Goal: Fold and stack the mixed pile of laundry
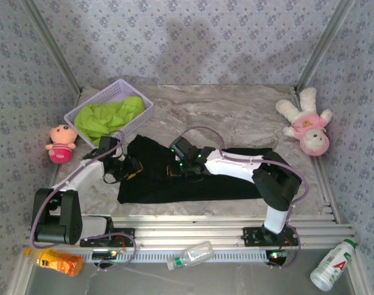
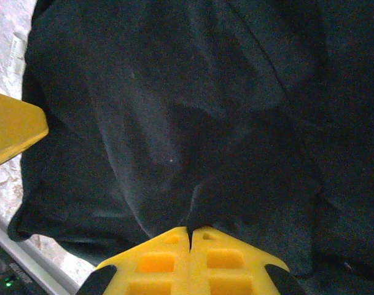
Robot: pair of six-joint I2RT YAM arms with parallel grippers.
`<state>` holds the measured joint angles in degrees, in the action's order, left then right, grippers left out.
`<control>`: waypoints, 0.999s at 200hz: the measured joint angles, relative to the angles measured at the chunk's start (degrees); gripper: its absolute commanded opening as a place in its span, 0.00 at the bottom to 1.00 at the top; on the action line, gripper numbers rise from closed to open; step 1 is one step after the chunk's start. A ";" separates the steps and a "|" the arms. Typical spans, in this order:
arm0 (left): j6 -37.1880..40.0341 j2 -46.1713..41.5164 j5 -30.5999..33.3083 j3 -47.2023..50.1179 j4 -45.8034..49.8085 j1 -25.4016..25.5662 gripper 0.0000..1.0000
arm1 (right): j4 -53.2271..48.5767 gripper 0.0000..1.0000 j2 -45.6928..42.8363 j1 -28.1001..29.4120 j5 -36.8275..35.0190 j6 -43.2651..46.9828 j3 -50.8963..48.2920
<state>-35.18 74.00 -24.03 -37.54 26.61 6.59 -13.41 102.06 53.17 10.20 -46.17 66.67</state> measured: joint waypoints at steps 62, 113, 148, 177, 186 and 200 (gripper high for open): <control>0.68 0.09 1.57 -1.88 0.76 0.28 0.00 | 1.25 0.01 -0.31 -1.92 2.75 -1.95 -0.44; 1.92 -2.21 7.65 -3.32 5.35 0.28 0.43 | 1.81 0.01 -1.01 -3.23 4.20 -3.98 -1.14; 0.52 -0.81 8.24 -1.70 2.67 0.31 0.46 | 3.15 0.01 -1.01 -4.52 4.74 -5.92 -1.33; -0.50 0.81 8.24 -1.14 -0.04 1.05 0.40 | 3.74 0.01 -0.98 -5.44 4.92 -6.64 -1.33; -0.74 1.31 8.22 -1.14 -0.85 1.36 0.39 | 3.87 0.01 -0.98 -5.60 5.07 -6.84 -1.33; -0.94 1.97 8.20 -1.14 -1.66 1.73 0.38 | 3.96 0.01 -0.94 -5.68 5.22 -7.02 -1.33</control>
<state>-36.12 75.96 -15.84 -38.68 24.95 8.32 -9.45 101.12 47.48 15.42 -53.19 65.34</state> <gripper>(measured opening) 0.388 0.052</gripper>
